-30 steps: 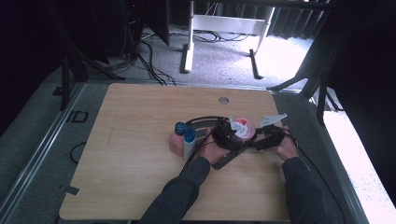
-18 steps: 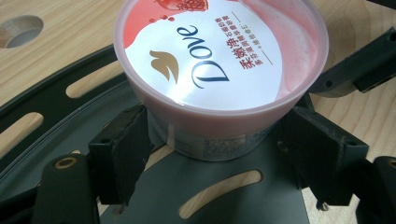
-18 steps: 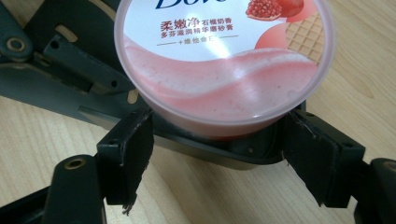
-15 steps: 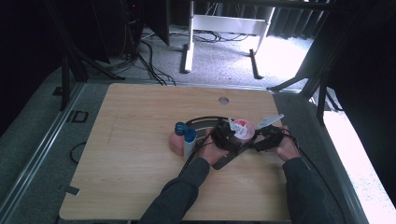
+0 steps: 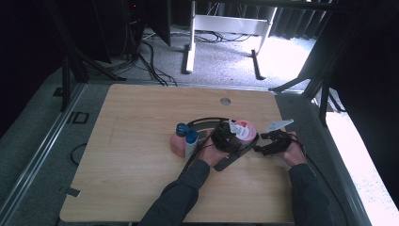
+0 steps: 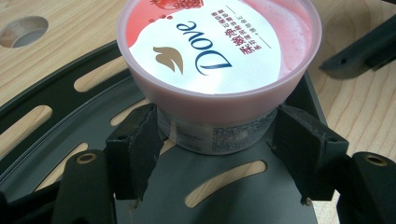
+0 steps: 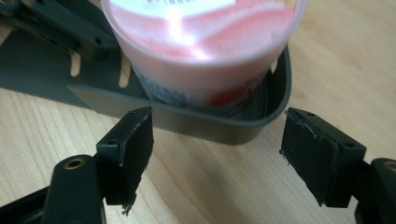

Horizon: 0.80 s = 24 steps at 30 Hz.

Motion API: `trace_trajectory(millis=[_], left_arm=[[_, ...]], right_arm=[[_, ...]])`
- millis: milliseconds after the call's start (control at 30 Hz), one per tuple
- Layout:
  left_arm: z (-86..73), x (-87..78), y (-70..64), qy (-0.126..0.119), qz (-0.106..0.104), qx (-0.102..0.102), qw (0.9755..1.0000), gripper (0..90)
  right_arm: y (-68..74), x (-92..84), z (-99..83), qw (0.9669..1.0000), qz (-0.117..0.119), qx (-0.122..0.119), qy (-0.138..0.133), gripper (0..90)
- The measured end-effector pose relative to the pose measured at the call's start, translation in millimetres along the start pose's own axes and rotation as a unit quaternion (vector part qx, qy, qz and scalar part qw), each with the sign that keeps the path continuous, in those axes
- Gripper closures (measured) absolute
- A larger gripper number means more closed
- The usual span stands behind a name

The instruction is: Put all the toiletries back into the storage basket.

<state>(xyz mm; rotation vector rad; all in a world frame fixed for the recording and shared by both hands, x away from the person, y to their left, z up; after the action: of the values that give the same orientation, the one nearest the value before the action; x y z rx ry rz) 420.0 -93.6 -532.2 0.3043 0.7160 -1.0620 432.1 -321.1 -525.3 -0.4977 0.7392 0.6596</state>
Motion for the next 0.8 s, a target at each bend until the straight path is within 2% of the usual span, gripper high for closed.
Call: trace_trajectory(millis=[167,233,300,433,667,800], left_arm=[[0.3,0.1,-1.0,-0.003,-0.005,-0.002,1.0,34.2],[0.8,0.5,-2.6,-0.005,-0.01,-0.002,0.9999,36.1],[1.1,1.4,-4.7,-0.003,-0.003,0.002,1.0,36.1],[0.6,0.3,-4.0,-0.002,-0.006,-0.001,1.0,38.0],[-1.6,-5.6,-8.1,-0.01,-0.009,-0.01,0.9999,39.4],[-2.2,-15.0,-12.9,-0.018,-0.014,-0.012,0.9997,40.6]], right_arm=[[-0.6,9.6,-5.1,0.9998,0.016,0.006,0.007,24.7],[-0.2,9.9,-5.3,0.9999,0.014,0.005,0.006,24.6],[0.7,9.9,-5.5,0.9999,0.011,0.001,0.007,24.4],[0.9,9.5,-5.8,0.9999,0.01,0.002,0.007,25.3],[3.2,4.4,-13.6,1.0,0.007,0.005,0.005,27.7],[8.9,-4.3,-19.7,0.9999,0.006,0.015,0.0,32.0]])
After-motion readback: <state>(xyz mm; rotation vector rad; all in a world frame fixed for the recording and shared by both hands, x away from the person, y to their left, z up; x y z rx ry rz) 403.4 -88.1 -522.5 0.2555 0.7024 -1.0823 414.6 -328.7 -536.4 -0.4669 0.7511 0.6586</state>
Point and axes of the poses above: each handheld gripper's, and its own axes: x roughly forward along the jaws, z roughly out of its top, y roughly to its left, the point moved 1 cm from there along x, roughly forward along the jaws, and after that the axes turned 13 degrees about -z, right-handed, at the moved point
